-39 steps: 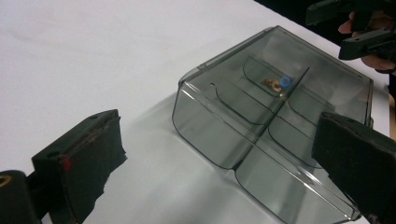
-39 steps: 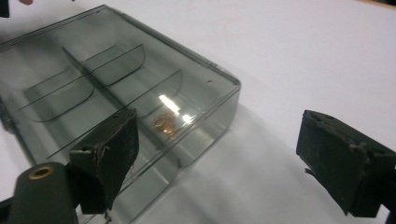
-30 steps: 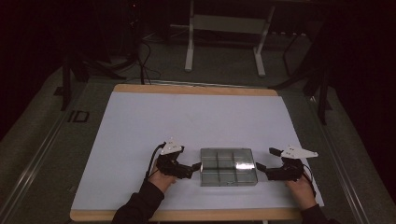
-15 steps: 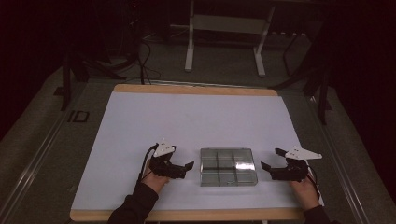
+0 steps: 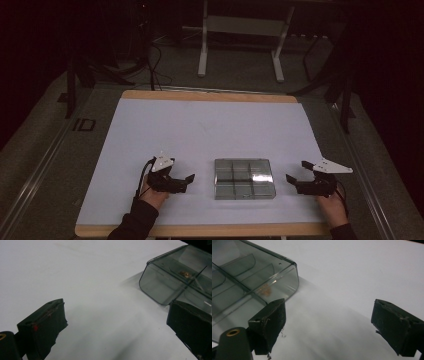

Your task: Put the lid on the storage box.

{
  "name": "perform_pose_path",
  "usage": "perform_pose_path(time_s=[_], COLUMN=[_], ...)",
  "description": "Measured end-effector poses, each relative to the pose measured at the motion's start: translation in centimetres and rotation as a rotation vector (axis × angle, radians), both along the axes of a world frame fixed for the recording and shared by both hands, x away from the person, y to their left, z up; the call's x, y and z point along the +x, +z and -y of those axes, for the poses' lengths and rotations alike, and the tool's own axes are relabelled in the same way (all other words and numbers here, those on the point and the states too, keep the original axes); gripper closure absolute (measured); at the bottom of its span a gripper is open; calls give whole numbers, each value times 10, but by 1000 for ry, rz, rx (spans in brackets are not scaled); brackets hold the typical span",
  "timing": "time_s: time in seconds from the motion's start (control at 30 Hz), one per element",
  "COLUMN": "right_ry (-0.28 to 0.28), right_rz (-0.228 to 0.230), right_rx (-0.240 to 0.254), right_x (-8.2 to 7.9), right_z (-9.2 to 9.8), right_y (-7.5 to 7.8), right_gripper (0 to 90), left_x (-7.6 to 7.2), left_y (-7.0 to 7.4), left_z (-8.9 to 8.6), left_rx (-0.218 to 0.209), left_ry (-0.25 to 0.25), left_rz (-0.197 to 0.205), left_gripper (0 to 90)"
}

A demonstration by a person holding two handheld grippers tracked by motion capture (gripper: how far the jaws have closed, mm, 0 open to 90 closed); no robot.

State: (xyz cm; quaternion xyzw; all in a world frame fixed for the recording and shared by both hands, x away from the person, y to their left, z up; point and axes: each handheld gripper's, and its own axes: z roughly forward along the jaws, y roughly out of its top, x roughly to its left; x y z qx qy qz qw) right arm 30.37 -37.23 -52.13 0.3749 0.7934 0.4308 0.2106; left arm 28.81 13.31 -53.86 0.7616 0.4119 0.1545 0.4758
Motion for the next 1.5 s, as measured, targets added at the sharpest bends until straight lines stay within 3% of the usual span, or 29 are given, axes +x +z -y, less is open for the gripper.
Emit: perform_pose_path(time_s=[0.7, 1.17, 1.37, 1.5], right_ry=[-65, -179, -239, -256], right_rz=[-10, -14, 10, 16], right_rx=[-41, -51, -75, -76], right_x=[-7, -14, -17, -17], right_z=[20, 45, 50, 50], right_y=[-8, -13, -14, -15], right_gripper=[124, 125, 124, 124], left_x=[-15, -24, -28, -29], left_y=[-4, -5, -6, -7], left_z=[-41, -74, -86, -90], left_rx=[-11, -17, -16, -47], left_ry=[118, 228, 275, 294], left_rz=[-4, -1, 13, 13], left_gripper=[28, 28, 28, 28])
